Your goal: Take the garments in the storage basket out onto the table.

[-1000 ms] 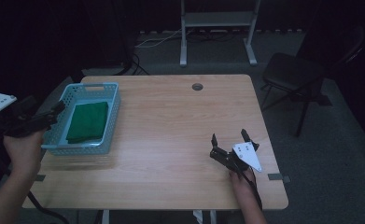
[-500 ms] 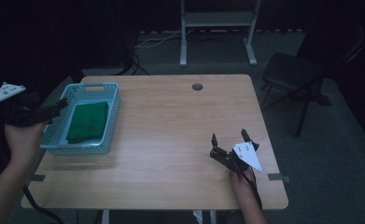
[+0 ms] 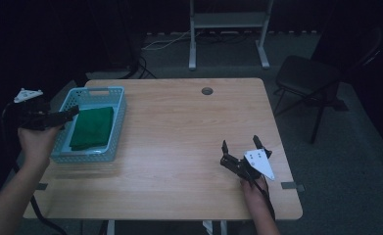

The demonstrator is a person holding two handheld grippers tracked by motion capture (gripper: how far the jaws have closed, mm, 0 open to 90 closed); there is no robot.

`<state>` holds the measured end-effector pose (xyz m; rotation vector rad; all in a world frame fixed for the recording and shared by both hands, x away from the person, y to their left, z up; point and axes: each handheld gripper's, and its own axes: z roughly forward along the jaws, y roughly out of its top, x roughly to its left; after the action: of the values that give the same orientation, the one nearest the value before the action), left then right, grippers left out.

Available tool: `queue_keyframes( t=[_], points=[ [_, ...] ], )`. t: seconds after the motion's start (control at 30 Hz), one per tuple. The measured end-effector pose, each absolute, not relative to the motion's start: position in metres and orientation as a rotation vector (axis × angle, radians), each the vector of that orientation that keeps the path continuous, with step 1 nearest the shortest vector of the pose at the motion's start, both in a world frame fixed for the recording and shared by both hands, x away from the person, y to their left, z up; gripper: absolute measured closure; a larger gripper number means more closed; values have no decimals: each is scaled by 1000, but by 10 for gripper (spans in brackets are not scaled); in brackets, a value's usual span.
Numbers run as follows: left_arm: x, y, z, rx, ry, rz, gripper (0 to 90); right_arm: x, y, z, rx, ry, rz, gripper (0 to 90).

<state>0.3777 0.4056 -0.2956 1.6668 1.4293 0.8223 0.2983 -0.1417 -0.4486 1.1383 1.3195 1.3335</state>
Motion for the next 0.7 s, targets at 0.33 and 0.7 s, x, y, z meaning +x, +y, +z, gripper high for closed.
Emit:
queue_keyframes(
  t=[0.33,0.7],
  points=[
    [395,402,-306,1724,1491,687,1,298,-142,-449,1136,1320,1333,3],
    [412,397,-321,1763,1568,568,1,298,-142,-449,1134,1322,1332,3]
  ],
)
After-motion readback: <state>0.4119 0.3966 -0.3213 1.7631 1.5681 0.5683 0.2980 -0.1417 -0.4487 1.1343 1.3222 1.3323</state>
